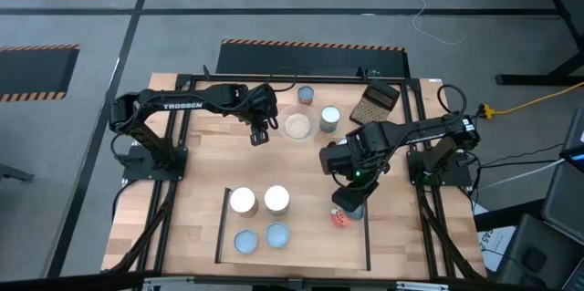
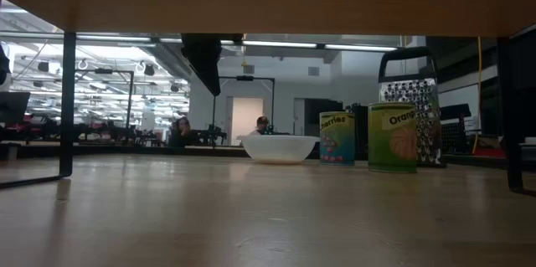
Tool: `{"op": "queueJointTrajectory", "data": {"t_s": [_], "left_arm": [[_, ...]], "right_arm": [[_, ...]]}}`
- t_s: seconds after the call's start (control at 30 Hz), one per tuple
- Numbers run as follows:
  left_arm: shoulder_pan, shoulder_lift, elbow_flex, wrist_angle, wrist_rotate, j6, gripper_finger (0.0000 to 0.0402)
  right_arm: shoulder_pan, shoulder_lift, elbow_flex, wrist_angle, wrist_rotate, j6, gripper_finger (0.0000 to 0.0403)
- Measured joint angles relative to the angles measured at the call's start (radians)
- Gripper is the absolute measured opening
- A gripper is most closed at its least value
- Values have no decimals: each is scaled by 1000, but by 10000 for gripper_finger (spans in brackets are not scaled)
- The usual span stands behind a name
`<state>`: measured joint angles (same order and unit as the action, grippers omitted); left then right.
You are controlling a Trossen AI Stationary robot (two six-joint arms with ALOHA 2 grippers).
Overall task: Pick and place cans onto a shelf
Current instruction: Put the canned mixed fruit on the shelf
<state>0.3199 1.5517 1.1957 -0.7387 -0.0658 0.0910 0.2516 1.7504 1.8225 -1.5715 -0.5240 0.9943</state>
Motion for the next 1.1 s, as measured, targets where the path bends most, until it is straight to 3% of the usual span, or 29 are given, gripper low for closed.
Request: {"op": "queueJointTrajectory", "data": {"t_s": [0.3, 1.1], "left_arm": [[0, 0, 0, 0, 0, 0, 121], [0, 0, 0, -1, 0, 0, 121]], "right_arm": [[0, 0, 0, 1, 0, 0, 33], [0, 0, -1, 35, 2, -2, 38]]}}
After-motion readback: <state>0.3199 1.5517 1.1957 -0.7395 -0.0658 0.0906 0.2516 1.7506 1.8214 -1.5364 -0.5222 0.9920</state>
